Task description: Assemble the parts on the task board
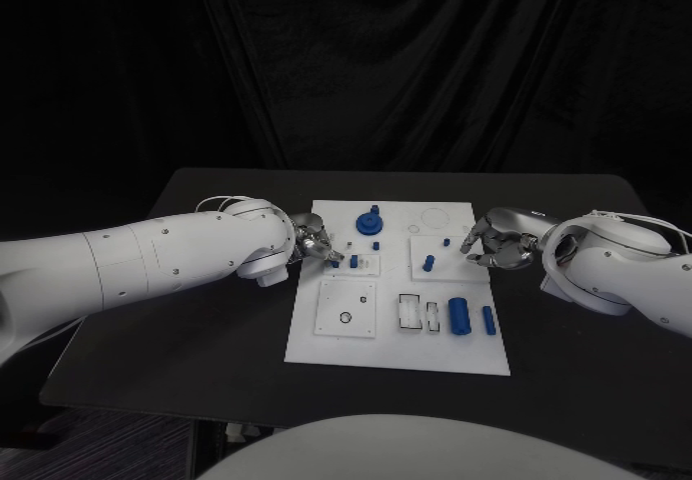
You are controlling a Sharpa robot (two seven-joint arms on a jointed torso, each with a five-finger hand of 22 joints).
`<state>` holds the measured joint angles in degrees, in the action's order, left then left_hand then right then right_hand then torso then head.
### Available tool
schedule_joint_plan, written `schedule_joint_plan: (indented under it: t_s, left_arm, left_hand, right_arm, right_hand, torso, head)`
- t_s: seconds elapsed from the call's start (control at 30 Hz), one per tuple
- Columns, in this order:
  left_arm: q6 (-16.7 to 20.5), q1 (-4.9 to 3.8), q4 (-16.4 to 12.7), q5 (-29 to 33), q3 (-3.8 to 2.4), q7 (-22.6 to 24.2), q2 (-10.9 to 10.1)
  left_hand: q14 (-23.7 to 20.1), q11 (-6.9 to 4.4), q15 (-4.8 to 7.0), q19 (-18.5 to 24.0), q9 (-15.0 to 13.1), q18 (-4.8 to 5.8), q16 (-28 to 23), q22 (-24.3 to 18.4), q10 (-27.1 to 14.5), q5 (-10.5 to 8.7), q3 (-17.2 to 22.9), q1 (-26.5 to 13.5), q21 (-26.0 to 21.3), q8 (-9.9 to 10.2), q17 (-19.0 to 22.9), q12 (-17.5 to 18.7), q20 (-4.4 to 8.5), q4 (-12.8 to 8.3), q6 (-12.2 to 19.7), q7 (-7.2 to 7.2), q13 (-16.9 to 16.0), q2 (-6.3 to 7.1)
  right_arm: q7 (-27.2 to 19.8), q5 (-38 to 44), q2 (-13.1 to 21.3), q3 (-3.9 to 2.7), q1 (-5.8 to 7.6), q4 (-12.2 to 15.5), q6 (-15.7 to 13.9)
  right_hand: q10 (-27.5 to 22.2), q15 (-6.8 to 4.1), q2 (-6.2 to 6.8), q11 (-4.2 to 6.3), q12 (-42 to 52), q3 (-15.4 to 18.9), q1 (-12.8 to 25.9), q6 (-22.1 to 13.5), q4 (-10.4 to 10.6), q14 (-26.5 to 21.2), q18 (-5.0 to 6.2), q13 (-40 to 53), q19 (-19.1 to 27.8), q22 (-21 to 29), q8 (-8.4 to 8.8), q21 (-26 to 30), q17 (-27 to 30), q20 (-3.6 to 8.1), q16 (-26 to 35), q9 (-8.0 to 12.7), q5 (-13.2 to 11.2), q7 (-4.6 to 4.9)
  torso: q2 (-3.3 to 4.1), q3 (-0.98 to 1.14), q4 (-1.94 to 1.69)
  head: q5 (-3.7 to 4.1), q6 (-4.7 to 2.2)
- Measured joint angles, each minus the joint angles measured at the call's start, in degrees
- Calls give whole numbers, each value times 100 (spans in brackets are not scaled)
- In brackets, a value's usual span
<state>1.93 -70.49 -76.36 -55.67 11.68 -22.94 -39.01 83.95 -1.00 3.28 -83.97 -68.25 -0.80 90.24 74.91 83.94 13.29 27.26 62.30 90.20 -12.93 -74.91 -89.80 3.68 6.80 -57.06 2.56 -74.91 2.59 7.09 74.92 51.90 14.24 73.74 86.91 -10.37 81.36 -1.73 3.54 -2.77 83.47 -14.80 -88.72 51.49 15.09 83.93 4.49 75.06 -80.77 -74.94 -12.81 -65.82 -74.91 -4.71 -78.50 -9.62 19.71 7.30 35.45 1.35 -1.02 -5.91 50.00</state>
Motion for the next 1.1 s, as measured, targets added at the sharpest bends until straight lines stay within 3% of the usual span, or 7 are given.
schedule_joint_plan:
  t_s: [0.13,0.33,0.47,1.1]
  left_arm:
    - [-39,0,6,-7,-4,-23,5]
    - [-100,5,26,-9,-10,-89,4]
    - [-146,5,39,-3,-21,-126,7]
    - [-236,2,53,-103,-36,-153,15]
  left_hand:
    - [0,0,0,0,44,0,0,0,0,-196,-188,-67,0,52,0,0,0,104,0,-1,0,-31]
    - [0,20,0,0,164,1,-24,0,20,-680,-894,-597,0,164,0,0,0,610,-68,34,0,98]
    - [20,57,-25,0,246,1,-48,0,15,-938,-1271,-876,0,250,0,0,-42,911,-67,34,0,89]
    - [1,77,-43,-17,325,1,-49,0,-6,-907,-1563,-1005,0,308,0,0,-59,979,-87,53,0,-91]
  right_arm:
    - [16,0,0,0,0,0,28]
    - [36,0,2,0,-1,-2,69]
    - [47,0,2,0,-1,-3,91]
    - [88,0,3,0,-2,-3,171]
  right_hand:
    - [0,0,0,0,0,0,0,21,0,0,0,0,41,0,0,37,0,0,18,0,0,21]
    - [-21,0,0,21,-23,-16,0,21,-16,0,-1,2,41,1,0,61,0,0,18,0,0,21]
    - [-42,0,0,-1,-23,-16,0,21,-16,0,-1,2,41,1,0,67,0,0,47,0,0,21]
    - [-62,0,0,21,-46,-16,0,21,-16,0,0,-1,81,2,0,148,0,0,81,0,0,21]
  torso:
    - [0,1,1]
    - [0,1,2]
    - [-1,1,4]
    - [-4,3,1]
  head:
    - [10,0]
    - [1,0]
    - [-2,0]
    - [-1,0]
